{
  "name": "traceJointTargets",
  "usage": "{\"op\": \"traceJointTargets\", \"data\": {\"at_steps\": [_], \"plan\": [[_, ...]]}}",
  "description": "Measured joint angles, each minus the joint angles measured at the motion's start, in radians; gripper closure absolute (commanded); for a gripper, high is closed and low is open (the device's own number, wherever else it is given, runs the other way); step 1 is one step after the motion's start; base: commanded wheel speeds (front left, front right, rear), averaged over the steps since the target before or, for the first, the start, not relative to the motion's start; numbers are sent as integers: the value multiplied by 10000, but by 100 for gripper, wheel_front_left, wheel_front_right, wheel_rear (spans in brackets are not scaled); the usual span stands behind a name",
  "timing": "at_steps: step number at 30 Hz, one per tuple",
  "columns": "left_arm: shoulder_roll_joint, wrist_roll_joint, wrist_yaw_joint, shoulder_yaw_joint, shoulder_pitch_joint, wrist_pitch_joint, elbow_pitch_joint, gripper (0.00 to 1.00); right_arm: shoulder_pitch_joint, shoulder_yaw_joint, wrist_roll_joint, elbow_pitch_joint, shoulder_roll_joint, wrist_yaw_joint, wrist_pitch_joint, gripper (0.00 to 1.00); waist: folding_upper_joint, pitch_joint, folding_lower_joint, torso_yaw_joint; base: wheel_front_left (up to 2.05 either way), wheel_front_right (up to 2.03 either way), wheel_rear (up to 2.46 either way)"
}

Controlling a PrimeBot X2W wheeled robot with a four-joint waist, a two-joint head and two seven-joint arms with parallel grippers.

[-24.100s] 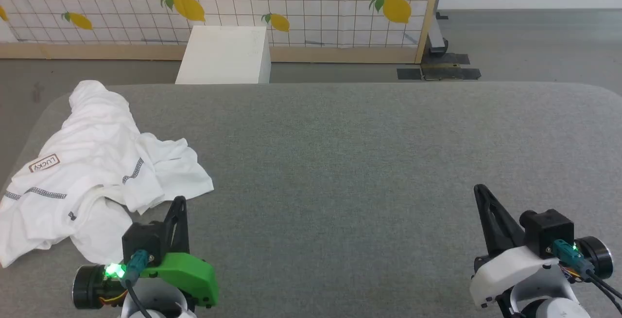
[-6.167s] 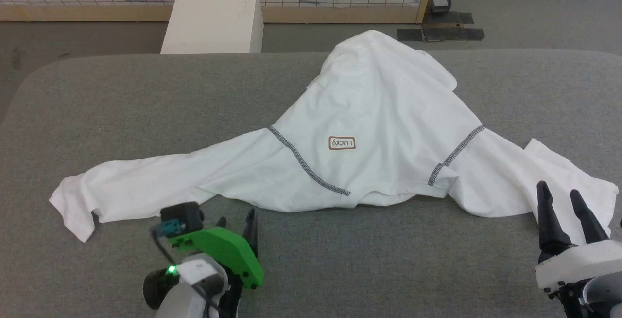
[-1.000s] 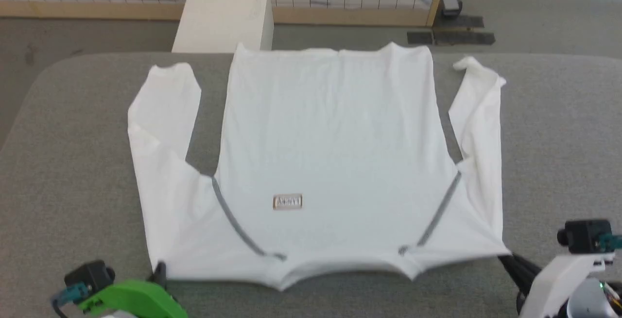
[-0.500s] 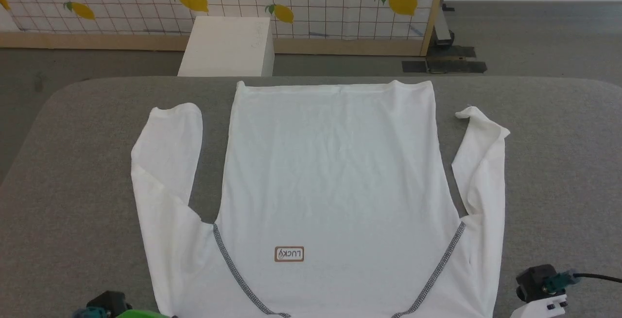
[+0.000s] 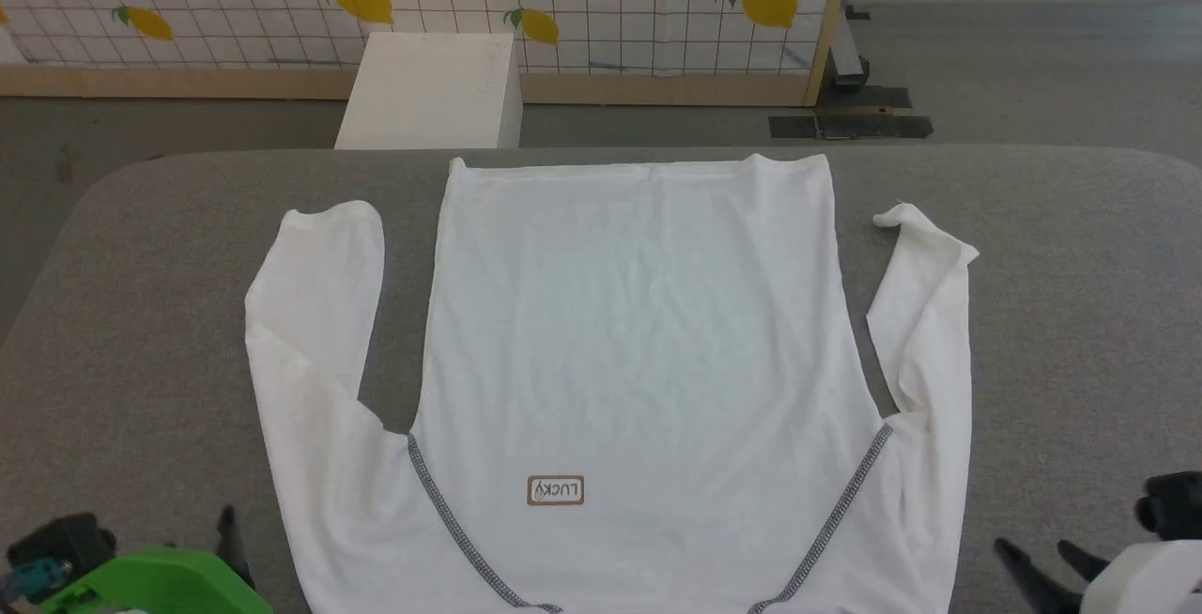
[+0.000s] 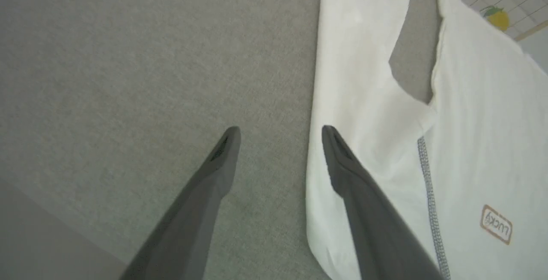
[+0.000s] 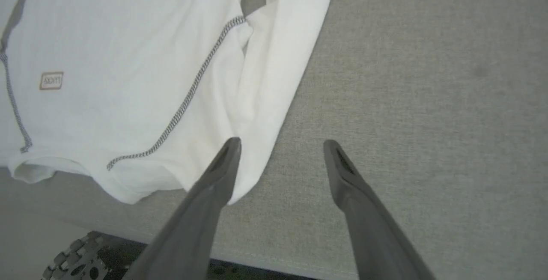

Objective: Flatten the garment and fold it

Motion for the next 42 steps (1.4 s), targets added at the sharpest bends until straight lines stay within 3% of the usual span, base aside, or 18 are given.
{"op": "traceJointTargets", "data": {"at_steps": [2, 5, 7, 10, 17, 26, 34, 38, 40, 41, 42], "plan": [[163, 405, -105, 63, -104, -750, -445, 0, -37, -554, 276, -330, 221, 0, 46, 0, 0, 44, 0, -3, 0, 0, 0], [267, 1168, -652, 69, -609, -2625, -1012, 0, -564, -1452, 286, -679, 420, 0, 56, 0, 0, 186, 0, -22, 0, 0, 0], [136, 1319, -1093, 27, -1039, -3948, -1202, 0, -1397, -2040, 136, -679, 602, 0, -36, 0, 0, 335, 0, -47, 0, 0, 0], [102, 1944, -1522, -209, -1440, -4984, -1158, 0, -2949, -2456, -453, -326, 568, 0, -489, 0, 0, 609, 0, -86, 0, 0, 0], [-301, 3810, -2044, -573, -2464, -5229, -1501, 0, -6326, -1847, -1383, 1904, 52, 0, -915, 0, 0, 1598, 1, -143, 0, 0, 0], [-1256, 4454, -2713, -412, -3177, -5241, -1546, 0, -9869, -230, -2727, 5206, -779, 0, -554, 0, 0, 3234, 2, -47, 0, 0, 0], [-1810, 4859, -3206, -253, -3433, -5244, -1340, 0, -11112, 1774, -3150, 7010, -1103, 0, -207, 0, 0, 4431, 3, 267, 0, 0, 0], [-2011, 4947, -3438, -215, -3476, -5244, -1197, 0, -11350, 2155, -3164, 7563, -1306, 0, -441, 0, 0, 4736, 3, 500, 0, 0, 0], [-2073, 4964, -3476, -178, -3477, -5244, -1083, 0, -11452, 2119, -2995, 7731, -1302, 0, -690, 91, 0, 4808, 3, 586, 0, 0, 0], [-2090, 4974, -3524, -151, -3478, -5244, -1026, 0, -11505, 2169, -2913, 7800, -1315, 0, -828, 100, 0, 4823, 3, 608, 0, 0, 0], [-2102, 4984, -3555, -146, -3480, -5244, -966, 0, -11526, 2197, -2786, 7871, -1304, 0, -842, 100, 0, 4810, 3, 612, 0, 0, 0]]}}
